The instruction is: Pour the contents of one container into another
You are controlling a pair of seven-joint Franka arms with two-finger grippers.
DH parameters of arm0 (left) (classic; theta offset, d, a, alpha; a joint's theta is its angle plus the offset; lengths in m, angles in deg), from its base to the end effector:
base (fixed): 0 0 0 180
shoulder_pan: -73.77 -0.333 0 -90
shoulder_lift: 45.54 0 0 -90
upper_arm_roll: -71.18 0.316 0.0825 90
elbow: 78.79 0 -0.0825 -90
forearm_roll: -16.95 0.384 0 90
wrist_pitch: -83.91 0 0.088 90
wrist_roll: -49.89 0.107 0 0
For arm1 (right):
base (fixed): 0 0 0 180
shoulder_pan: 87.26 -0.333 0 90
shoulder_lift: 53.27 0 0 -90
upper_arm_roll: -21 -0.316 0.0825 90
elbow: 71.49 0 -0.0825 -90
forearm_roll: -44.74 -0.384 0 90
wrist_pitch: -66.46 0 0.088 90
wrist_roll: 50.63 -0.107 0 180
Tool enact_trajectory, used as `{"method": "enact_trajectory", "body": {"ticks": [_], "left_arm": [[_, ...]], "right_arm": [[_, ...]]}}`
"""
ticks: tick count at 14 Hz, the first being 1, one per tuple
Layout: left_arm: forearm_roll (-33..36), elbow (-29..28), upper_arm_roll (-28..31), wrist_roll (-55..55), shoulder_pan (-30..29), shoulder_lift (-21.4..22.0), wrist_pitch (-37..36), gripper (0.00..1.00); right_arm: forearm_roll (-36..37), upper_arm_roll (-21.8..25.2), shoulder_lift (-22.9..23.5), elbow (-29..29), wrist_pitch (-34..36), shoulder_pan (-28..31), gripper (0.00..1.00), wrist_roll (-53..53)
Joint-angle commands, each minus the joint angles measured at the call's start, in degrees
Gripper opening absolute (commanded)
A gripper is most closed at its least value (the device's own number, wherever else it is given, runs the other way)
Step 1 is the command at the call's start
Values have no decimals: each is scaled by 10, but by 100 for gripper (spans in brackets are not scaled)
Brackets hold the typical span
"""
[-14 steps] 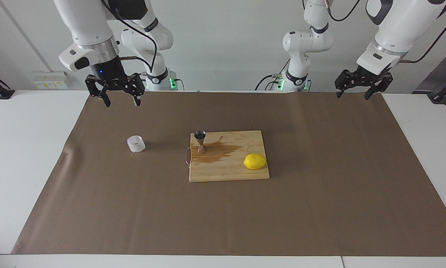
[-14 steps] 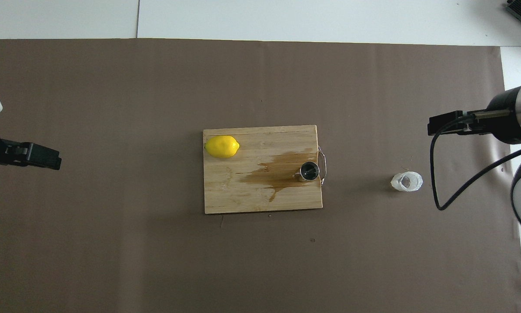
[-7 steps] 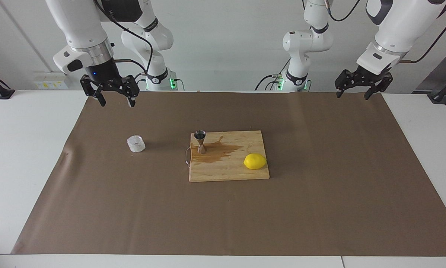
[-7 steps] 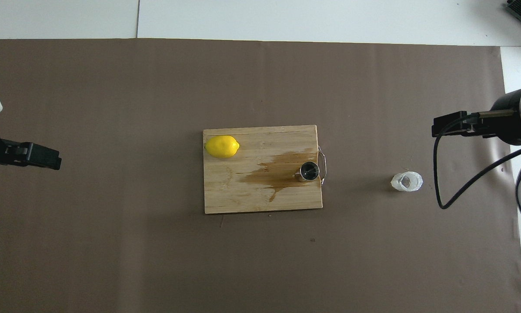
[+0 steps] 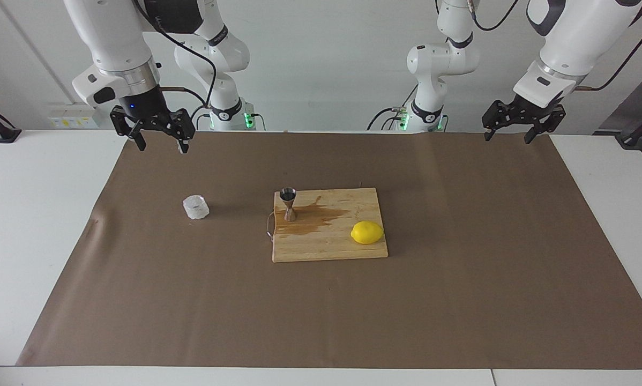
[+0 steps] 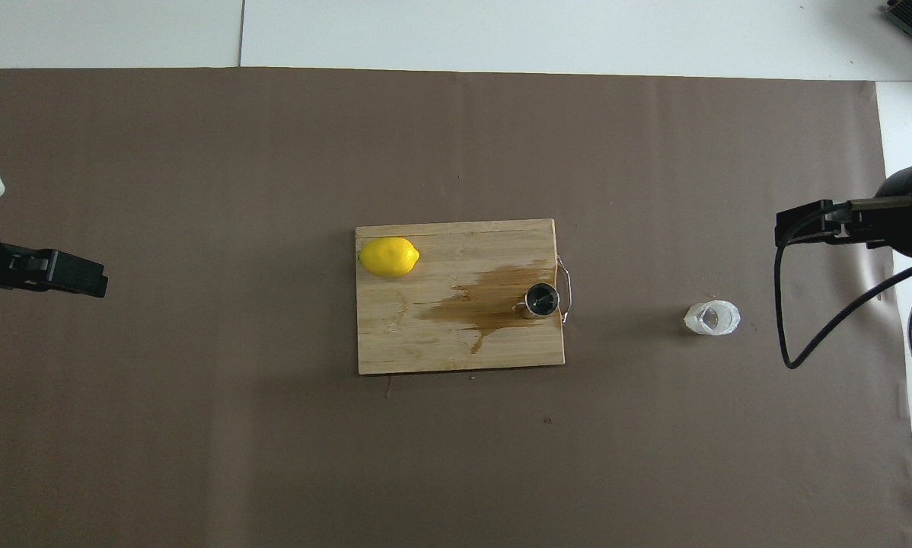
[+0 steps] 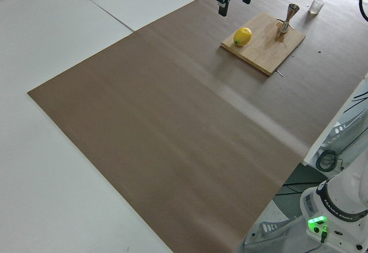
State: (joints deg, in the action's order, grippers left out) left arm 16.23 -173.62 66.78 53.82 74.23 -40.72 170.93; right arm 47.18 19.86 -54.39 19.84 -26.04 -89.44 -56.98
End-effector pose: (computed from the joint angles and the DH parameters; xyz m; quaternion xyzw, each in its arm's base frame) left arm 0.5199 -0.0474 0.6257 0.9967 -0.0765 -0.0262 0.0028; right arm 0.5521 0.0277 0.6283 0.9992 -0.0259 0.0217 0.0197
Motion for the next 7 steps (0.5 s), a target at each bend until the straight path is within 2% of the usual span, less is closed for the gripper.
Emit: {"method": "enact_trajectory", "body": {"ticks": [1, 7], "left_arm": [[12, -8, 4, 5, 4, 11, -5, 100], [12, -8, 4, 5, 4, 11, -5, 100]], "right_arm": [[4, 5, -1, -5, 14, -5, 100, -7], [0, 4, -9, 9, 17, -6, 100, 4]]}}
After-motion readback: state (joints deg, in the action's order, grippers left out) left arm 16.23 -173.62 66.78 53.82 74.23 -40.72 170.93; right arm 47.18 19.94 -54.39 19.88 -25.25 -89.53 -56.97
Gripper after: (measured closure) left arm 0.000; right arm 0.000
